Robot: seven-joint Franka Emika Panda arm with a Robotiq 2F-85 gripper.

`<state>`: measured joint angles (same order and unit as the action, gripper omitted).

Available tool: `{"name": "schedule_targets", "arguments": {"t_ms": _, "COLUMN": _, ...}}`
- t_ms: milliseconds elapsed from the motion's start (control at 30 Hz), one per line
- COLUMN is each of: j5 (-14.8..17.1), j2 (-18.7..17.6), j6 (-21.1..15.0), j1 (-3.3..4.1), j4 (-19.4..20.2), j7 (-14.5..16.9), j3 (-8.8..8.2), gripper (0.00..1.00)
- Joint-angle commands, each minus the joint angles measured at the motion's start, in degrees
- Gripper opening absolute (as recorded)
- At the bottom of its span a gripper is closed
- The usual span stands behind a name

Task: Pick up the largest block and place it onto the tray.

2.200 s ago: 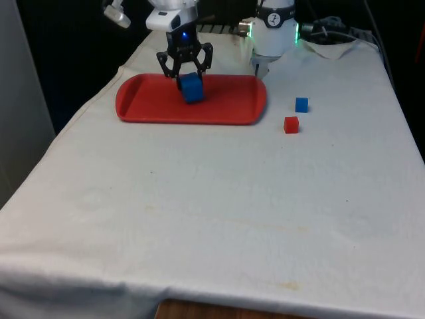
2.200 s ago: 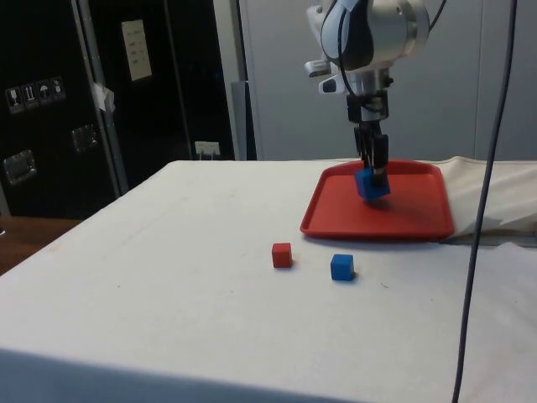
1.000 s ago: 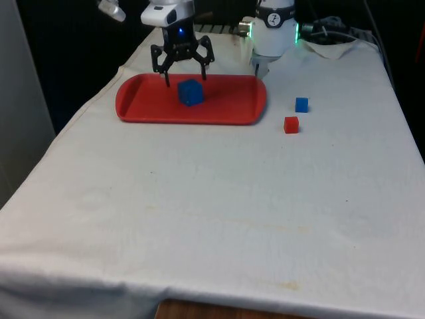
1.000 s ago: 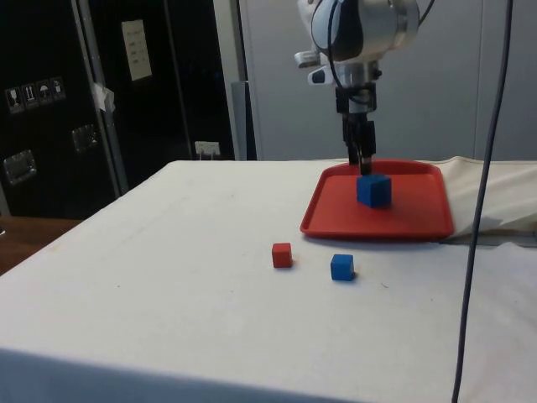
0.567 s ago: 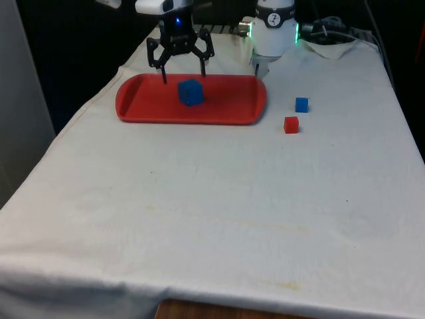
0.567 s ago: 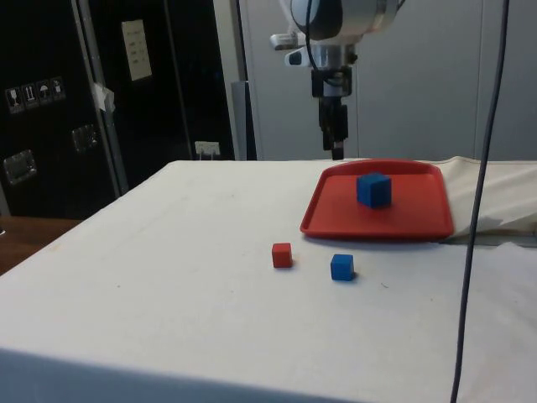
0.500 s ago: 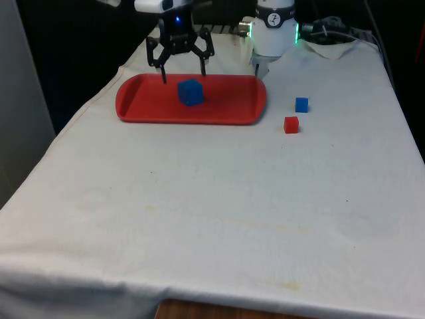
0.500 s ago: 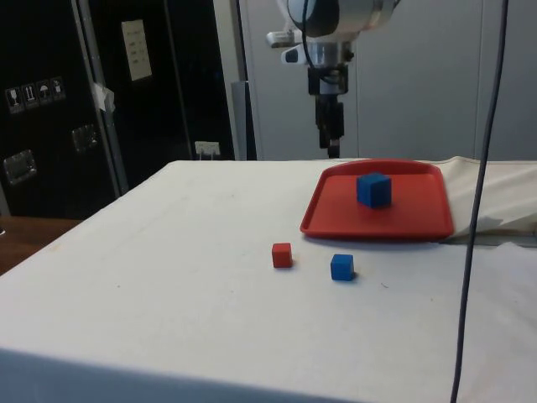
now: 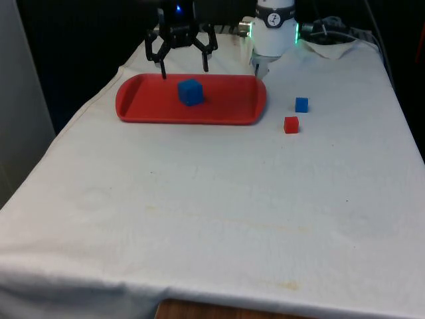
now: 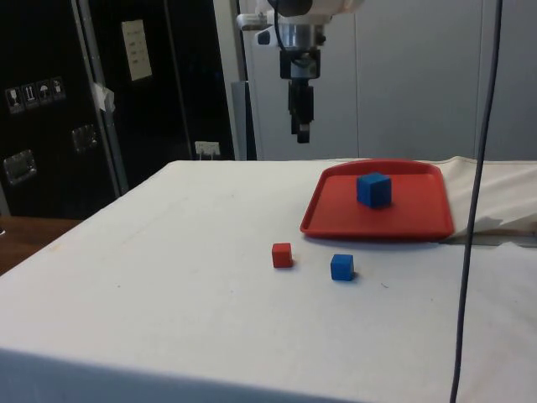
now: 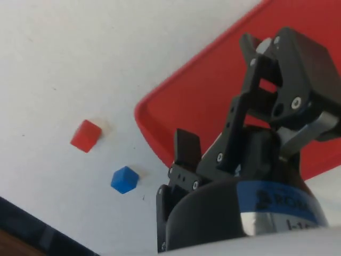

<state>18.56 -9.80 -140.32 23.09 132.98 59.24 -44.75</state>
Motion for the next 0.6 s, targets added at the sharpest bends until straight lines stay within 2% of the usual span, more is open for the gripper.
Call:
{"name": "schedule_targets", "arguments": {"t_ms": 0, "j5": 0.00, "j2": -0.06, "j6": 0.17, "j1": 0.06, "j4": -0.46, "j7": -0.29, "j3": 0.23, "gripper": 1.00}}
{"name": "schedule_targets", "arguments": {"t_ms": 33, "j5": -0.06, "j2": -0.57, "j6": 0.69, "j1": 0.23, "j4": -1.26, "j7": -0.97, "j3": 0.34, "gripper": 1.00}}
{"name": "schedule_targets", "arguments": {"t_ms": 267, "j5": 0.00, "j2": -2.01, "j6": 2.41, "j1": 0.23, "j4": -5.33, "j7": -3.09, "j3": 1.95, "gripper": 1.00}}
{"name": "schedule_targets", "arguments": {"t_ms": 300, "j5": 0.06, "j2": -1.49, "j6": 1.95, "j1": 0.11, "j4": -4.58, "j7": -2.52, "j3": 1.83, "gripper": 1.00}}
{"name": "schedule_targets", "arguments": {"t_ms": 467, "j5": 0.06, "j2": -3.50, "j6": 3.27, "j1": 0.23, "j4": -8.19, "j7": -4.58, "j3": 3.15, "gripper": 1.00}}
{"name": "schedule_targets", "arguments": {"t_ms": 567, "j5": 0.06, "j2": -3.50, "j6": 3.09, "j1": 0.11, "j4": -8.42, "j7": -4.58, "j3": 3.44, "gripper": 1.00}}
